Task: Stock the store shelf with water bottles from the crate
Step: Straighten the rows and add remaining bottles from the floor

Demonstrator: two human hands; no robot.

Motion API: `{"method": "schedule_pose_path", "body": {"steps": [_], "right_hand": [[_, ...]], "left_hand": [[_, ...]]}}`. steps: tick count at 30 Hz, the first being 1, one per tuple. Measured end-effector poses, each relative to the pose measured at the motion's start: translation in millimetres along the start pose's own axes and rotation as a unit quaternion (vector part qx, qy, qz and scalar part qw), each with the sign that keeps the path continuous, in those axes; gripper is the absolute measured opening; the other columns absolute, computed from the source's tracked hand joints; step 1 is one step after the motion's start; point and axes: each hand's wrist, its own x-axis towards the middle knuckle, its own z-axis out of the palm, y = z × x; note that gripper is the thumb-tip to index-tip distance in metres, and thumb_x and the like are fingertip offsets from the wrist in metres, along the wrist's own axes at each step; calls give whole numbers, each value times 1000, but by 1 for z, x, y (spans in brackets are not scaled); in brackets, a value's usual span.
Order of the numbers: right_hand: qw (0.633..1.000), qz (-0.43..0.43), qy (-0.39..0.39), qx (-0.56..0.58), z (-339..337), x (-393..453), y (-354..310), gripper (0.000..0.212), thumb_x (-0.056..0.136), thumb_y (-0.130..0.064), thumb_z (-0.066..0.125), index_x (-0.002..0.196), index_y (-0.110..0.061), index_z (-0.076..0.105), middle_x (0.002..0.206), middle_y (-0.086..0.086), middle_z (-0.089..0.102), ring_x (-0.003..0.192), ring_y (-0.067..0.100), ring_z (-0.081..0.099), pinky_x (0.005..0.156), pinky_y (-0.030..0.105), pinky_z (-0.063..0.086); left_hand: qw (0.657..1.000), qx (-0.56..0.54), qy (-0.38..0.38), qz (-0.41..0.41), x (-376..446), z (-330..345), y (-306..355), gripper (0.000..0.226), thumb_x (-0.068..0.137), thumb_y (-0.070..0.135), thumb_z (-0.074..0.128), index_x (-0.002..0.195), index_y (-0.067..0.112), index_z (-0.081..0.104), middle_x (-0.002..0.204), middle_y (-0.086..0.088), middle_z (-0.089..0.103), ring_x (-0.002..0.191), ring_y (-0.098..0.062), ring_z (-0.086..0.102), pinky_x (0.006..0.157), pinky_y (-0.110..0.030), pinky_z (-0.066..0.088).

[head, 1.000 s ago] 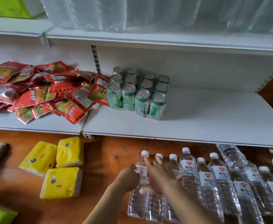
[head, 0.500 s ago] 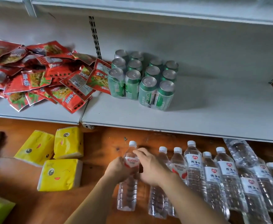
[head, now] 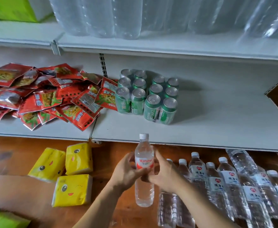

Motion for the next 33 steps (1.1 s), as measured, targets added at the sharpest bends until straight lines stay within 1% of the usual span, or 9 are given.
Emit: {"method": "schedule_pose_path", "body": {"steps": [3,6,10,12,16,22,26,30,33], "right_hand": [[999,-10,42,20,-23,-24,-27,105,73,-56,80,147,-62,5,135,-17,59,115,11,62,96,38,55],[993,-12,103,62,-41,-50,-56,108,69,-64,78,143,-69,0,135,-16,59,109,12,66,92,40,57],[977,-54,207,16,-68,-78,-98,103,72,-68,72,146,-65,0,143,-27,46,117,2,59,85,5,44],[964,-92,251,-10,-80,-88,-118,101,75,-65,72,146,-64,0,146,-30,38,119,-13,48,85,-2,38],[950,-142,278,-12,-111,-100,-157,115,75,-60,76,150,-56,-12,154,-17,41,124,8,56,97,28,53],[925,-233,301,-15,-166,-92,-205,109,79,-50,76,150,-54,-7,151,-18,44,130,6,52,105,30,49],[903,-286,322,14,-195,-76,-234,103,82,-44,78,146,-60,-1,143,-27,45,126,-1,51,98,13,46],[893,-305,329,43,-211,-54,-257,106,82,-43,78,152,-53,-3,151,-16,46,134,8,49,106,37,48],[891,-305,334,40,-215,-30,-262,107,84,-38,78,153,-51,-3,155,-16,39,139,7,42,110,40,45]], "left_hand": [[998,7,-18,62,-10,-8,41,63,69,47,86,121,32,53,109,21,64,92,1,67,69,-11,52],[994,-15,-39,101,-23,-18,84,65,67,46,88,122,31,55,111,14,70,96,2,67,82,-21,58],[984,-48,-38,170,-38,-36,144,63,71,46,87,124,33,56,116,15,69,106,-6,66,91,-32,57],[977,-53,-36,205,-47,-45,176,65,72,48,86,127,34,54,120,16,68,110,-6,65,95,-34,56],[961,-64,-29,269,-60,-59,239,68,73,45,86,132,33,52,125,14,66,116,-7,64,99,-38,53],[933,-21,24,358,-64,-74,313,65,78,38,80,135,27,51,122,18,66,109,8,63,81,-6,49],[920,8,92,380,-59,-82,352,62,78,48,79,133,37,51,123,22,66,113,8,60,92,-14,51],[900,89,165,393,-52,-90,377,52,81,56,74,123,59,44,116,34,57,107,21,49,90,-11,42],[873,195,244,373,-40,-101,379,68,80,65,66,141,43,45,135,16,49,124,0,43,101,-21,38]]}}
